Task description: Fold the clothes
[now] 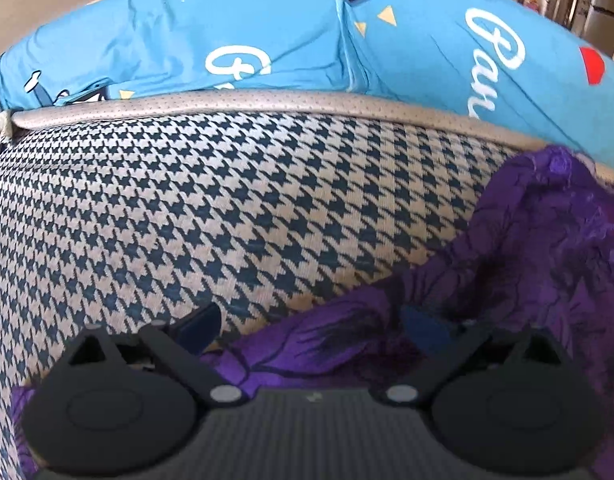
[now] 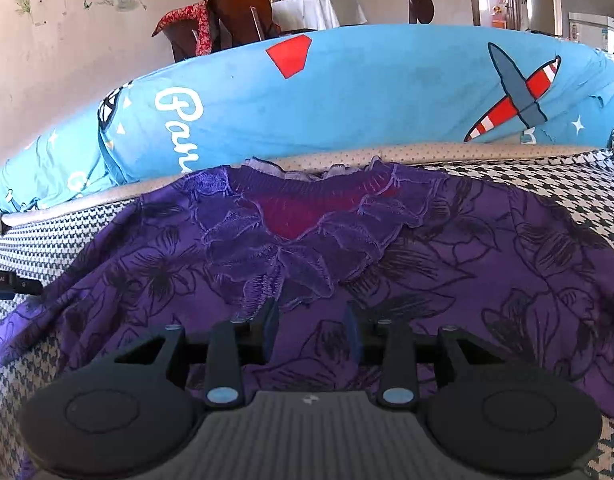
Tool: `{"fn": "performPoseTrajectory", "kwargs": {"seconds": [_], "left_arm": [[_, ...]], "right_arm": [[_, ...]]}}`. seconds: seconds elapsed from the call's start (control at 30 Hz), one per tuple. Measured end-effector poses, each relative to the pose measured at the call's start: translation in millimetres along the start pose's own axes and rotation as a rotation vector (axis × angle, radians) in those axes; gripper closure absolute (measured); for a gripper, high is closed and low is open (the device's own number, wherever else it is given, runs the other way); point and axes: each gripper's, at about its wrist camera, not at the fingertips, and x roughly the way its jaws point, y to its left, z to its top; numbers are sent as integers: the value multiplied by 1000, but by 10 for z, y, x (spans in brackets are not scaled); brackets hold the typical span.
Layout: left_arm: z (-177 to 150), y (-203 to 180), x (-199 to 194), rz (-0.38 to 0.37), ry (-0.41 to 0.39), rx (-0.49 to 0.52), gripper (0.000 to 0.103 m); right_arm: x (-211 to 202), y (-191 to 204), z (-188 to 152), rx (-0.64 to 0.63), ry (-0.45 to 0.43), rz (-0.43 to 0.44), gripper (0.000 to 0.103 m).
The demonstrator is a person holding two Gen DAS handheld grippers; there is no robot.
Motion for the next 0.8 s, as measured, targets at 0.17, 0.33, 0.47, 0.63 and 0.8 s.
{"fn": "performPoseTrajectory", "kwargs": {"seconds": [0.17, 0.33, 0.47, 0.63, 0.8], "left_arm": [[-85, -63, 142, 21, 12, 45, 25], [-127, -181, 68, -6, -19, 76, 72], [-187, -328, 18, 29, -61, 119, 88], [-96, -249, -19, 146, -117, 13, 91], [-2, -123, -28, 315, -155, -51, 88]], "right_arm": [[64, 30, -9, 12, 20, 7, 66], [90, 66, -15, -5, 18, 0, 66], [98, 67, -17, 1, 18, 2, 66], [101, 85, -15, -5, 15, 2, 66], [89, 68, -14, 0, 10, 1, 66]]}}
